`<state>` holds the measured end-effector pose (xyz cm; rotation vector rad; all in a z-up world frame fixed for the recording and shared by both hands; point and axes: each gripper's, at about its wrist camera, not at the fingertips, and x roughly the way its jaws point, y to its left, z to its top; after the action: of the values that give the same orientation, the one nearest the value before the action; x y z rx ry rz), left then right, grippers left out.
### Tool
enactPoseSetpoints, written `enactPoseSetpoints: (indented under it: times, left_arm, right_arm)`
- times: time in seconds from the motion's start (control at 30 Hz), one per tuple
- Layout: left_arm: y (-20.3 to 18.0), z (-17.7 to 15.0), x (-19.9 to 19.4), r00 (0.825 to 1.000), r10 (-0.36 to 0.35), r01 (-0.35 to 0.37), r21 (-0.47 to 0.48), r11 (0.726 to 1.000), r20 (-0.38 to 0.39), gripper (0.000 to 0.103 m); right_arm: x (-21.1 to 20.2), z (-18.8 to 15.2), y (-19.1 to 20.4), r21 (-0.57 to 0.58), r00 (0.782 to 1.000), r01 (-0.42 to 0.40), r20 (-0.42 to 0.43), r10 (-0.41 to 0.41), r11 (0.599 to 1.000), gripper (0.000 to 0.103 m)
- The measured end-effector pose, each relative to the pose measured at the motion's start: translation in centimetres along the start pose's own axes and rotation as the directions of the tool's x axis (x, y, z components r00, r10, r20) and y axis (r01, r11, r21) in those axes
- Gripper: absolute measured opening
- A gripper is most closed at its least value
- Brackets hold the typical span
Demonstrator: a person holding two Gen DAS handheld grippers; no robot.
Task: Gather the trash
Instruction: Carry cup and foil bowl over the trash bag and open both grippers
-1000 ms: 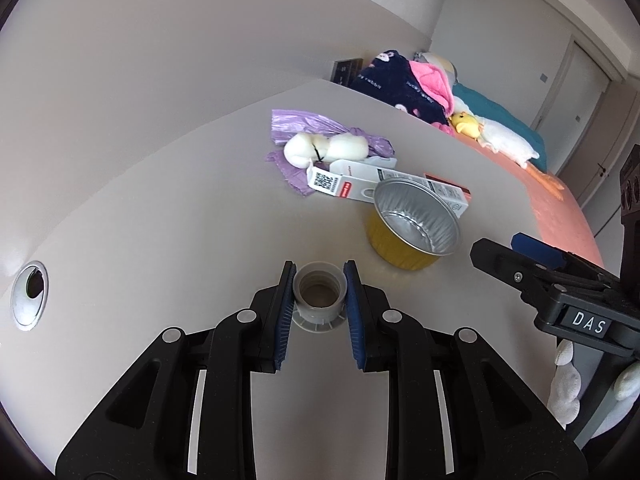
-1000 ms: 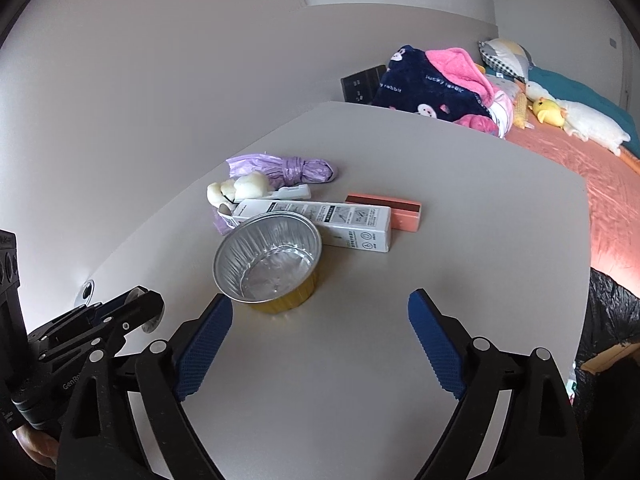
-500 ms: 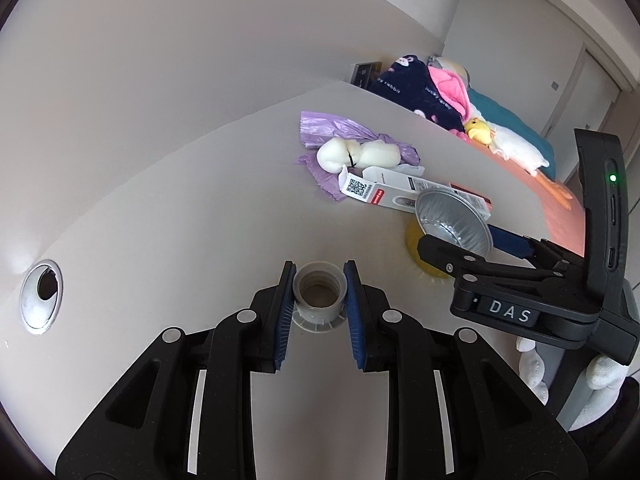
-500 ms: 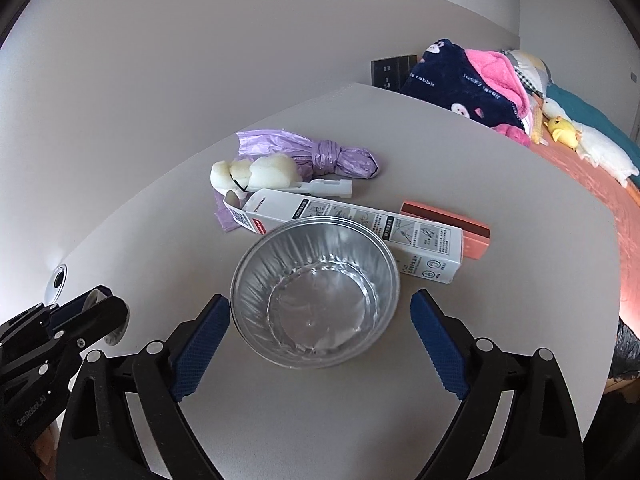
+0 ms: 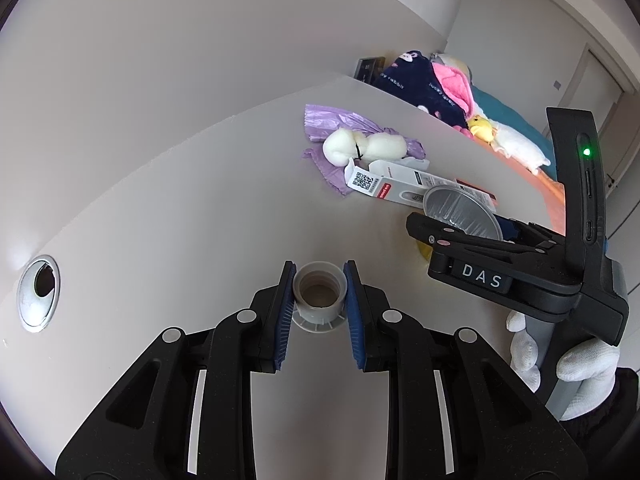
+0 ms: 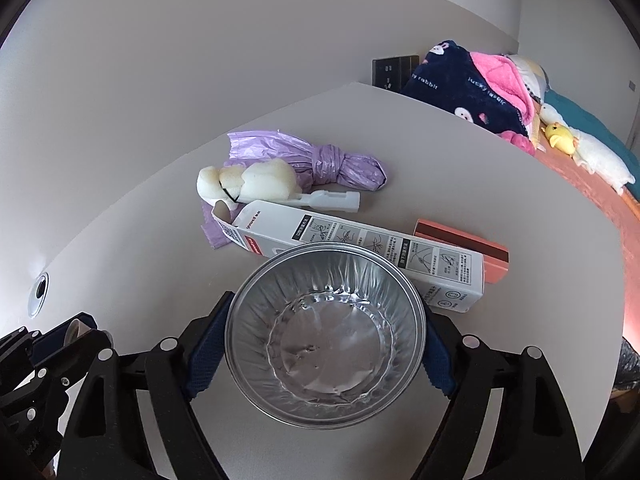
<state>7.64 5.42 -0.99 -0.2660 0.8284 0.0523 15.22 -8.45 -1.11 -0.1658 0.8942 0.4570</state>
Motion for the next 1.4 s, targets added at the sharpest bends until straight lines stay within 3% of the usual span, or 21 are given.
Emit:
enactPoseSetpoints:
  times: [0.5,1.4]
  left_arm:
    - [-1.3,-0.2,-0.6,0.998,-0.057,0.057,0.015,0.998,0.008,0.024]
    - [-10.4,-0.8,-2.1,0.987,-0.164,0.161,0.153,0.975,0.002,0.024]
  right_arm:
    - [-4.6,-0.9,-1.8,0.040,0.999,-0.031,0.036,0.030,0.999,0.082]
    - [-11.8,-4.5,-9.6,0.163,0.994,0.021,0.099,-0.037,0.986,0.082]
